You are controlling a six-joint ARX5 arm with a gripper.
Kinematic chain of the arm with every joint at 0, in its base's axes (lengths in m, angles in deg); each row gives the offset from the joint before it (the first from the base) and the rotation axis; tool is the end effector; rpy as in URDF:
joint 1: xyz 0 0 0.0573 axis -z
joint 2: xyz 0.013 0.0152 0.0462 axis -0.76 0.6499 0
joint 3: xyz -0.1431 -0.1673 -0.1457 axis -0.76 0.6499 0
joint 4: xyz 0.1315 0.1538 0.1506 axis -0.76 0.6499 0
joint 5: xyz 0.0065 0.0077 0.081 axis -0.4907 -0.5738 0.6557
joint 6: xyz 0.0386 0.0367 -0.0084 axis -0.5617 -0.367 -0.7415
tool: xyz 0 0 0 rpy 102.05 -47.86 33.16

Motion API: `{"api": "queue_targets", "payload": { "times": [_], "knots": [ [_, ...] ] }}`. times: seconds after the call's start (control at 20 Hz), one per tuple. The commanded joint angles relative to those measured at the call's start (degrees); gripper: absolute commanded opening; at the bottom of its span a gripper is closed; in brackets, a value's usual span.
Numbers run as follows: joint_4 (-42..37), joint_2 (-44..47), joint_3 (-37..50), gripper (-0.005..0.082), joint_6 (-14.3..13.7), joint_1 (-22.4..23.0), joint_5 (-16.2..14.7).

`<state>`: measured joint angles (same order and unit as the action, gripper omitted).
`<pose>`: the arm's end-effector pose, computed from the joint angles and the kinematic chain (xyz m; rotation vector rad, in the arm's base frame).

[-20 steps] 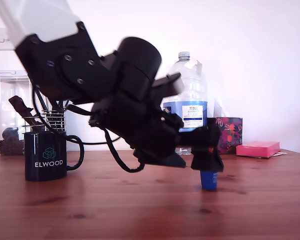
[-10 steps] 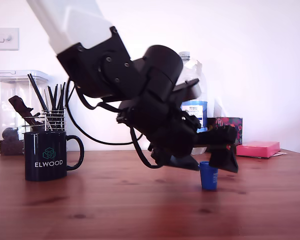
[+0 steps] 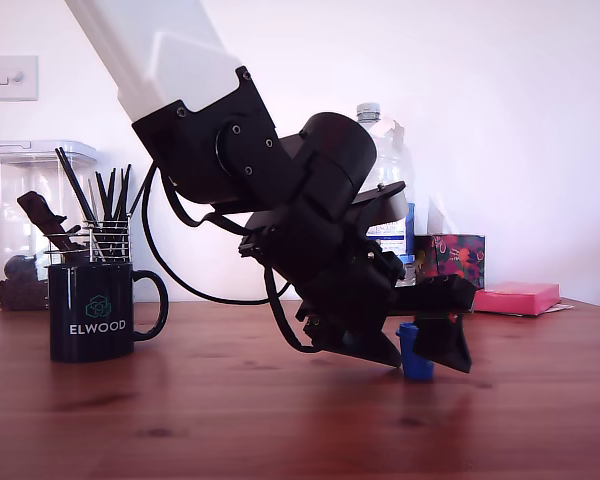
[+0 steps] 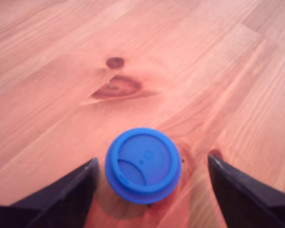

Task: Pick up the coffee capsules from the table one by one and drop them inside the nearest coffee cup

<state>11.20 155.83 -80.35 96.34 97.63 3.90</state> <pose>0.2870 -0.3257 0.1095 0.1385 0.6892 -0.8866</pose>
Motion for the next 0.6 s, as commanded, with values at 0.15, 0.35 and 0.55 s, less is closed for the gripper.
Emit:
{"api": "queue_targets", "payload": {
  "times": [0.15,0.35,0.55],
  "knots": [
    [1.31,1.79,-0.11,0.0335,-0.57,-0.15,-0.09],
    [1.7,1.79,-0.11,0.0251,-0.59,-0.15,-0.09],
    [1.66,1.79,-0.11,0.0167,-0.59,-0.15,-0.09]
  ]
}}
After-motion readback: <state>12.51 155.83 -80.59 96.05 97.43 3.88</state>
